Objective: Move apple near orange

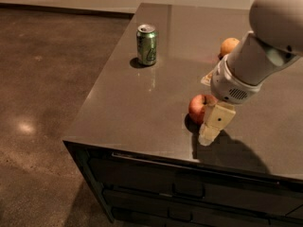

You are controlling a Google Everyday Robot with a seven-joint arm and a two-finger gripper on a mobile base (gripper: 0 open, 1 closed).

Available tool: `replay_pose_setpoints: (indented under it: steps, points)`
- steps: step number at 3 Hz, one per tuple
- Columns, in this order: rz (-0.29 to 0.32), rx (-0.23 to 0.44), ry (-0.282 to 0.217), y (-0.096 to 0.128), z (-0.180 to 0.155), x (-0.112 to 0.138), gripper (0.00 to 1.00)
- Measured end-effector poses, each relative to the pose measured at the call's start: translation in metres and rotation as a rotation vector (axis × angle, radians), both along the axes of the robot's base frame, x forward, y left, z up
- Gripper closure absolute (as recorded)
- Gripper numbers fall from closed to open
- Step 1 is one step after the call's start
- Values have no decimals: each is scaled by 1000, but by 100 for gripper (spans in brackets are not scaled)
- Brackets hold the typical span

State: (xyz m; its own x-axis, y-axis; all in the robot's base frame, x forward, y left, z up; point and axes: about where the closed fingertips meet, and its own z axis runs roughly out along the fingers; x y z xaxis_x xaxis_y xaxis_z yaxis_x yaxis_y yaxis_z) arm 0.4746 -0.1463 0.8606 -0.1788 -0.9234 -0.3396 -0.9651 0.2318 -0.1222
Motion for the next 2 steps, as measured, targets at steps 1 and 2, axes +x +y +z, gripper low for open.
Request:
replay_pose_setpoints:
  steps: [1,2]
  points:
    - [-10,-22,3,-1,-6,3,14]
    - [-25,-25,34,-4,-5,5,37]
